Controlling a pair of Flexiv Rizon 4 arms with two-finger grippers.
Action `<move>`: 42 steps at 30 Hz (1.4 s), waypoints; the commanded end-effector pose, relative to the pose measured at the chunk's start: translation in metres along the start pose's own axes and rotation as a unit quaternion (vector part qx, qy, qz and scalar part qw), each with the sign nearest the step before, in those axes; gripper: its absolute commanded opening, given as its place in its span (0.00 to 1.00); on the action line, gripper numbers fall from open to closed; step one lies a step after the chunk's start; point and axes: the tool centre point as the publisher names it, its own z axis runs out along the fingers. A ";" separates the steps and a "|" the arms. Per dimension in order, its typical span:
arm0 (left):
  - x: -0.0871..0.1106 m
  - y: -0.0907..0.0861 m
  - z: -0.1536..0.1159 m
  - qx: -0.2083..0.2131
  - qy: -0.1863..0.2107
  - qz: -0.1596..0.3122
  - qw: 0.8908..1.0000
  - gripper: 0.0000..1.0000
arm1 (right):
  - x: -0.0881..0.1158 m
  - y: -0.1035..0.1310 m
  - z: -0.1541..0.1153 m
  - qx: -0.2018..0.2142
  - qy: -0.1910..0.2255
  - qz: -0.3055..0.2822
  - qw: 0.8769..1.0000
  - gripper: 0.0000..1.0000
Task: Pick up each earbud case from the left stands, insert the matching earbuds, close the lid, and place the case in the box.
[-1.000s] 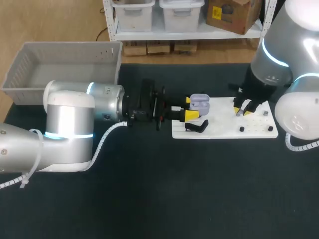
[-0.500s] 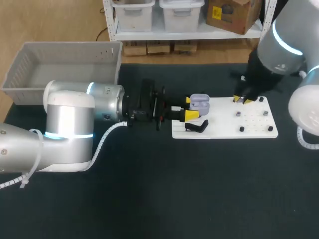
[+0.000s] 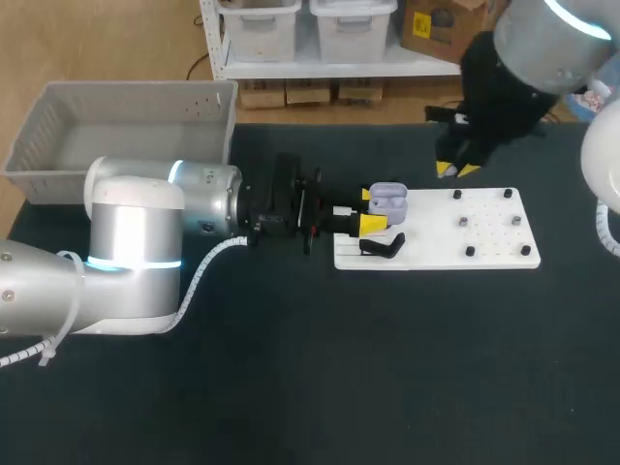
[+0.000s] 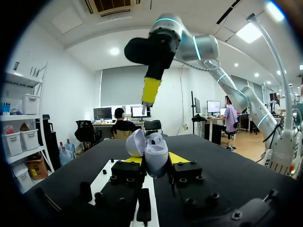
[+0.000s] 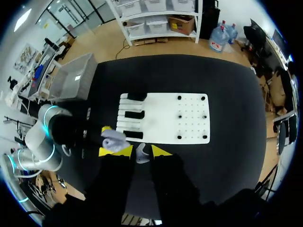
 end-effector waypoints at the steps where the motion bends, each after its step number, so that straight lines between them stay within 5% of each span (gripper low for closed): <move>1: 0.000 -0.001 0.000 -0.003 -0.001 0.001 1.000 0.00 | 0.005 0.022 -0.001 0.008 0.022 -0.023 0.999 0.00; 11: 0.000 -0.001 0.000 -0.003 -0.001 0.001 1.000 0.00 | 0.015 0.049 0.014 0.003 0.051 -0.069 0.996 0.00; 42: 0.000 -0.001 0.000 -0.003 -0.001 0.001 1.000 0.00 | 0.011 0.066 0.035 0.017 0.078 -0.133 0.988 0.00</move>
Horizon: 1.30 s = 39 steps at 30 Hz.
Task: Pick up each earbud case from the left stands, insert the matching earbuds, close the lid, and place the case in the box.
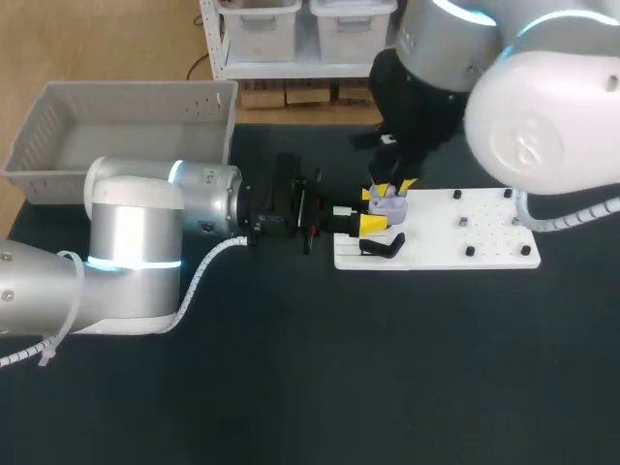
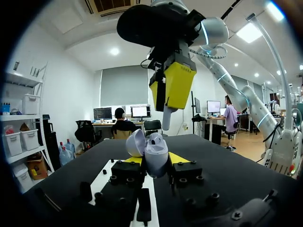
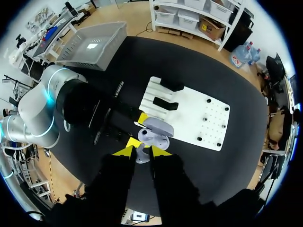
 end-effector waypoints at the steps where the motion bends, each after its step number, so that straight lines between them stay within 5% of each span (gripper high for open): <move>1: 0.000 -0.001 0.000 -0.003 -0.001 0.001 1.000 0.00 | -0.008 0.001 0.005 0.000 0.009 -0.004 1.000 0.00; 39: 0.000 -0.001 0.000 -0.003 -0.001 0.001 1.000 0.00 | -0.014 -0.005 0.026 0.010 0.028 -0.021 0.999 0.00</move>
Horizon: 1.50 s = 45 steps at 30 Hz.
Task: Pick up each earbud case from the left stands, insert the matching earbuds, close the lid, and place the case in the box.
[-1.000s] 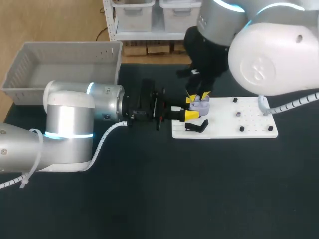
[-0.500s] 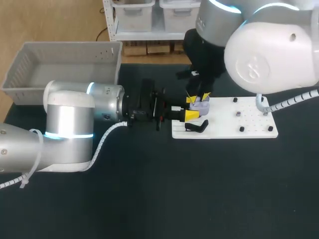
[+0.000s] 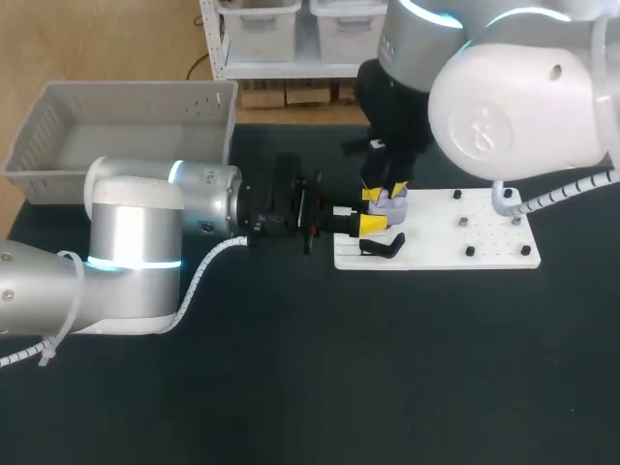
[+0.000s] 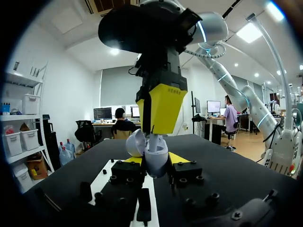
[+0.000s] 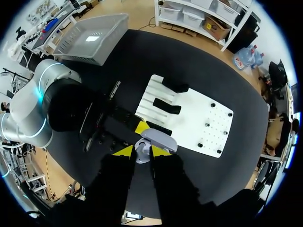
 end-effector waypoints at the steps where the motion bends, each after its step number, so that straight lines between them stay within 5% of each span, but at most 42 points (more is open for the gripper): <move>1: 0.000 -0.001 0.000 -0.003 -0.001 0.001 1.000 0.00 | -0.004 -0.001 0.004 0.001 0.004 0.002 1.000 0.00; 10: 0.000 -0.001 0.000 -0.003 -0.001 0.001 1.000 0.00 | -0.004 -0.002 0.009 -0.001 0.010 0.002 1.000 0.00; 13: 0.000 -0.001 0.000 -0.003 -0.001 0.001 1.000 0.00 | 0.000 0.000 0.006 -0.001 0.012 0.002 1.000 0.98; 14: 0.000 -0.001 0.000 -0.003 -0.001 0.001 1.000 0.00 | 0.003 0.003 0.002 -0.003 0.011 0.003 1.000 1.00; 20: 0.000 -0.001 0.000 -0.003 -0.001 0.001 1.000 0.00 | 0.017 0.017 -0.027 -0.027 -0.002 0.004 1.000 1.00; 26: 0.000 -0.001 0.000 -0.003 -0.001 0.001 1.000 0.00 | 0.003 0.003 -0.044 -0.027 -0.057 0.043 0.997 1.00; 34: 0.000 -0.001 0.000 -0.003 -0.001 0.001 1.000 0.00 | -0.033 -0.038 -0.029 -0.019 -0.106 0.115 0.987 1.00; 45: 0.000 -0.001 0.000 -0.003 -0.001 0.001 1.000 0.00 | -0.037 -0.068 0.005 -0.015 -0.067 0.145 0.987 1.00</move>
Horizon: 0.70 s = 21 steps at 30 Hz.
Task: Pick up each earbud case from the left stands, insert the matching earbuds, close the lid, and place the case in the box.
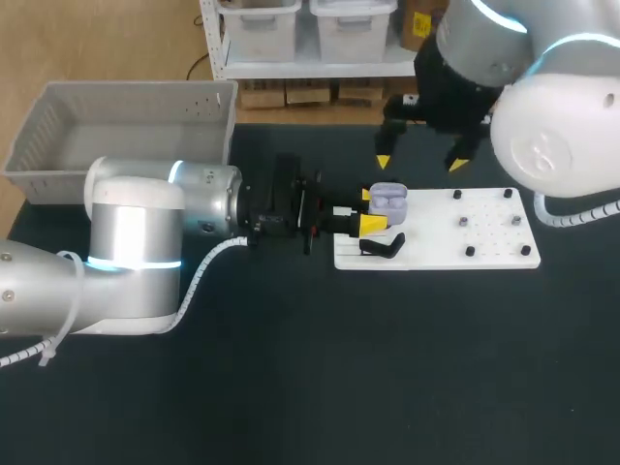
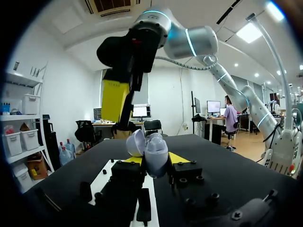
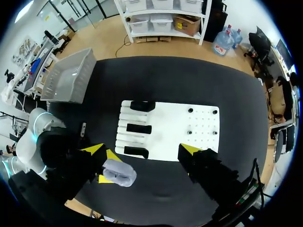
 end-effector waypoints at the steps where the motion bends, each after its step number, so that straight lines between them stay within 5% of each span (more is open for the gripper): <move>1: 0.000 -0.001 0.000 -0.002 -0.001 0.001 1.000 0.00 | -0.004 -0.003 0.011 -0.003 0.016 0.002 1.000 1.00; 16: 0.000 -0.001 0.000 -0.002 -0.001 0.001 1.000 0.00 | 0.032 -0.003 0.011 0.011 0.058 -0.005 0.998 1.00; 21: 0.000 -0.001 0.000 -0.002 -0.001 0.001 1.000 0.00 | 0.034 -0.007 0.003 0.020 0.024 -0.002 1.000 1.00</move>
